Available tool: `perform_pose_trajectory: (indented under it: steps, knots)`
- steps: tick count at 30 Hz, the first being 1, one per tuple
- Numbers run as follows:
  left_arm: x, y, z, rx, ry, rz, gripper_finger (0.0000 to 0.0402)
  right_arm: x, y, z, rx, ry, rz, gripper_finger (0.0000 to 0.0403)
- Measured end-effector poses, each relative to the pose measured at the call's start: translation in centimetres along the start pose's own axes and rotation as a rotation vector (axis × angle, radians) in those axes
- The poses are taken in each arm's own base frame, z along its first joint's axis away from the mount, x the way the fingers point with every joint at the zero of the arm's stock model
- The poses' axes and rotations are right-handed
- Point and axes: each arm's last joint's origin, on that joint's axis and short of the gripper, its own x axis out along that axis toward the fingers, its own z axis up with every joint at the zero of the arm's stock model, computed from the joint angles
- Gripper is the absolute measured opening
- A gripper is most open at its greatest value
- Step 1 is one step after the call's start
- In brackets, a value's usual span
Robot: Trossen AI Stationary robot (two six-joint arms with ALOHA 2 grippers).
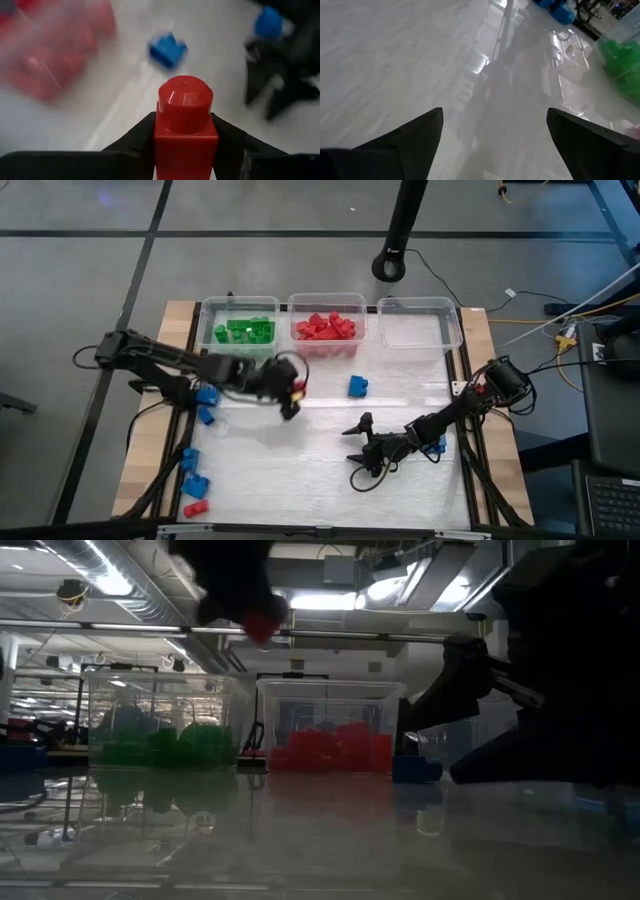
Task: Sort blocks
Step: Put the red game piece into the middle transparent bin
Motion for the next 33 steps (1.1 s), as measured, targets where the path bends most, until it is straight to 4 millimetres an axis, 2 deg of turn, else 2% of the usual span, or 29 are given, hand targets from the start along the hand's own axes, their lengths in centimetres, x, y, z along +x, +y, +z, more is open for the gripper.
perform_pose_trajectory:
  steps: [4,9,15,19,24,33]
  knots:
    - [0.8,2.9,3.2,0.049,-0.143,0.042,0.0131,0.1,0.1,-0.3,-0.009,0.017,0.021,0.0356]
    - [1.5,7.1,6.1,0.089,-0.263,0.134,0.0131,0.1,0.1,-0.3,-0.040,0.027,-0.004,0.0356]
    - [2.7,12.0,7.7,0.115,-0.293,0.281,0.0131,0.1,0.0,-0.5,-0.103,0.042,-0.020,0.0356]
    - [3.7,14.3,8.2,0.053,-0.303,0.336,0.0131,0.1,0.0,-0.6,-0.117,0.067,-0.055,0.0356]
    - [4.0,15.5,8.7,0.028,-0.341,0.362,0.0146,0.1,-0.1,-0.6,-0.143,0.072,-0.068,0.0356]
    - [4.0,14.9,8.4,0.105,-0.291,0.347,0.0247,0.1,-0.1,-0.6,-0.156,0.075,-0.069,0.0356]
